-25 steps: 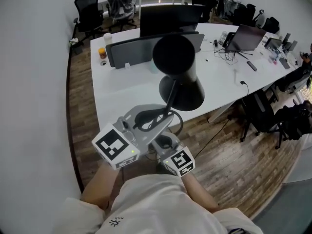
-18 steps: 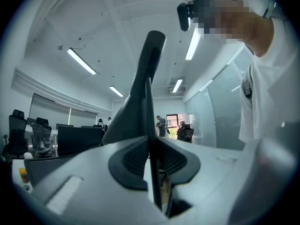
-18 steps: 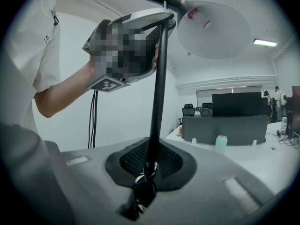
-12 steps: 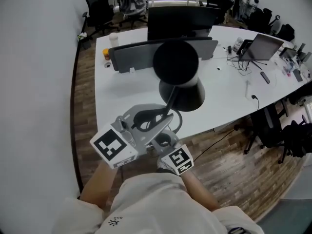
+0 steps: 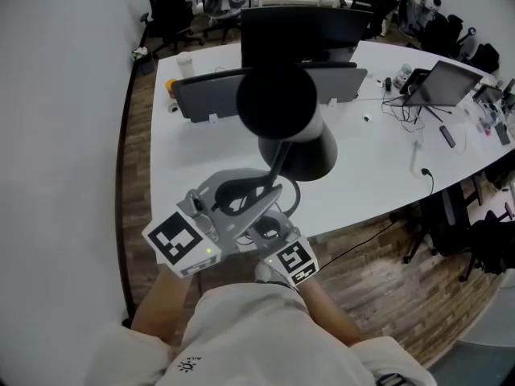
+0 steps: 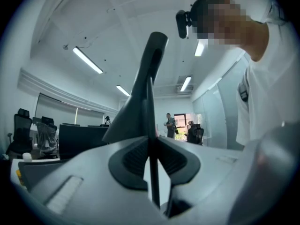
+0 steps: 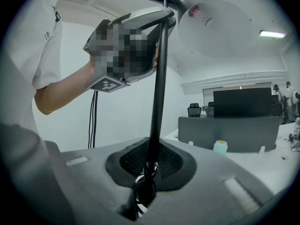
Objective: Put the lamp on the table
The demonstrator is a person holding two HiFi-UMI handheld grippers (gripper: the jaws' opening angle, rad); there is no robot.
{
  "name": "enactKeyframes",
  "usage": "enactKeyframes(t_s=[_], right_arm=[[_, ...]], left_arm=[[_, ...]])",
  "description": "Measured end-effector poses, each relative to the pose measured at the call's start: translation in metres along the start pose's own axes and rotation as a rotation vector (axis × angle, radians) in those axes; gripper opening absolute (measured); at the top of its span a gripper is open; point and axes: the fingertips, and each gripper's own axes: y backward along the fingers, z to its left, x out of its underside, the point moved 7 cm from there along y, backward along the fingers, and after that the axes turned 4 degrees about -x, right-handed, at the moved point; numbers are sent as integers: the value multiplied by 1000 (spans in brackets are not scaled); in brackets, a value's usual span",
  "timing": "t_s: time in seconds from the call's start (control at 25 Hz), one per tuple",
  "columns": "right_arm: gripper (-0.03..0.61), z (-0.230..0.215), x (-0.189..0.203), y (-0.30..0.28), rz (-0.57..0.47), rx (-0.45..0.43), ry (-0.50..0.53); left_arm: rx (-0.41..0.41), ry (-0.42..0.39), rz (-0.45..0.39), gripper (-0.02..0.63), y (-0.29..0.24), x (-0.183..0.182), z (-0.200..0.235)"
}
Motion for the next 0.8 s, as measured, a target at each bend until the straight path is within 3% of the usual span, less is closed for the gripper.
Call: enactKeyframes(t_s=[0.44, 0.6, 0.8], right_arm=[[37, -29, 11, 3, -3, -8, -3], [37, -34, 12, -9, 4, -8, -8], [37, -45, 12, -28, 13, 3, -18]], left_arm=[[-21, -14, 31, 51, -24, 10, 8], [-30, 47, 94, 51, -24, 14, 16], [-26, 66, 90, 51, -27, 17, 38]])
